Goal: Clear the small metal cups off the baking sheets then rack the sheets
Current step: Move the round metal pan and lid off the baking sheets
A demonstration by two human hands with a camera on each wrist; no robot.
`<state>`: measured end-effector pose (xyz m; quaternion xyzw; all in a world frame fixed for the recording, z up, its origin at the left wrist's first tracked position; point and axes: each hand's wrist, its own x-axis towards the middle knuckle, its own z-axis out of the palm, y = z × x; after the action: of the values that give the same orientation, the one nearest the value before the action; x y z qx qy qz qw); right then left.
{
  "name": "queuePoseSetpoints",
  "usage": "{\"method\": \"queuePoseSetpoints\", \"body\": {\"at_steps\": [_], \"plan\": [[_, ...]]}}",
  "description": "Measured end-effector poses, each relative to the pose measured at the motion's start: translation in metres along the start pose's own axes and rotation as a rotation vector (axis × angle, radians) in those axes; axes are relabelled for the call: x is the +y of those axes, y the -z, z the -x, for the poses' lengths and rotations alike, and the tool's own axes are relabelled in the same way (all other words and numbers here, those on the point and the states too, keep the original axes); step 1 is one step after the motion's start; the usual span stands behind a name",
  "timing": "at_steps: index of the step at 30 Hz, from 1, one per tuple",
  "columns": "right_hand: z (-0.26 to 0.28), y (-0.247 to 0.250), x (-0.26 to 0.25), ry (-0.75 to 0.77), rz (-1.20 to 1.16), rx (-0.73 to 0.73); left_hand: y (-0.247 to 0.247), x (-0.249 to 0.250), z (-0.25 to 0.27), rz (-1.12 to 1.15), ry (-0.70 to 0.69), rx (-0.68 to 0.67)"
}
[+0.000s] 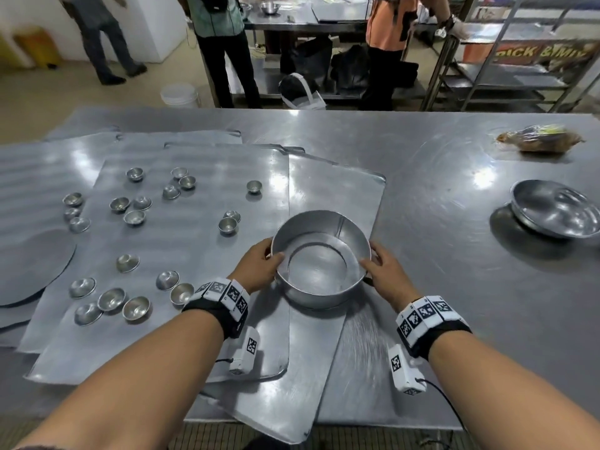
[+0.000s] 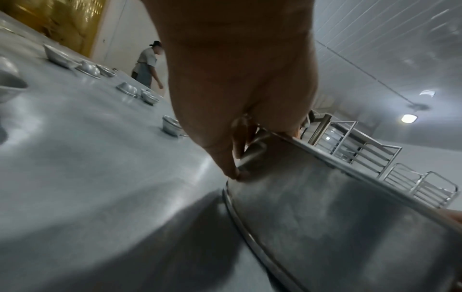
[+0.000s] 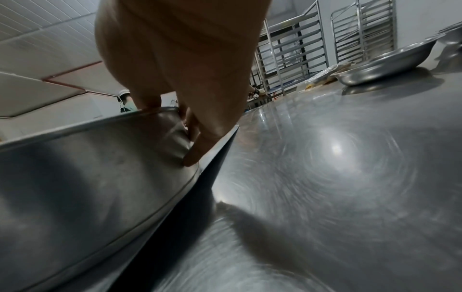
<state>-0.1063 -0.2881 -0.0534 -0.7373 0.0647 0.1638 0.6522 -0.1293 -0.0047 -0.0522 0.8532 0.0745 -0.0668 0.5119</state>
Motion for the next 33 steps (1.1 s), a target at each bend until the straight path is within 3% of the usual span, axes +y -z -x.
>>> {"method": "queuePoseSetpoints", "body": {"at_steps": [8,11,16,24,33], "plan": [[0.003,-0.001,-0.025,0.065,0.555,0.127,0.002,0.004,0.002,0.027,0.093,0.137],[0.002,-0.009,-0.042,0.175,0.668,0.206,0.013,0.007,0.008,0.065,0.102,0.152],[-0.006,-0.061,-0.08,0.313,0.767,0.108,0.06,0.004,0.02,0.099,0.106,0.214],[-0.023,-0.251,-0.135,0.401,0.815,-0.169,0.207,-0.073,0.056,0.063,0.231,0.439],[-0.029,-0.488,-0.128,0.332,0.807,-0.4,0.391,-0.205,0.101,-0.044,0.449,0.627]]}}
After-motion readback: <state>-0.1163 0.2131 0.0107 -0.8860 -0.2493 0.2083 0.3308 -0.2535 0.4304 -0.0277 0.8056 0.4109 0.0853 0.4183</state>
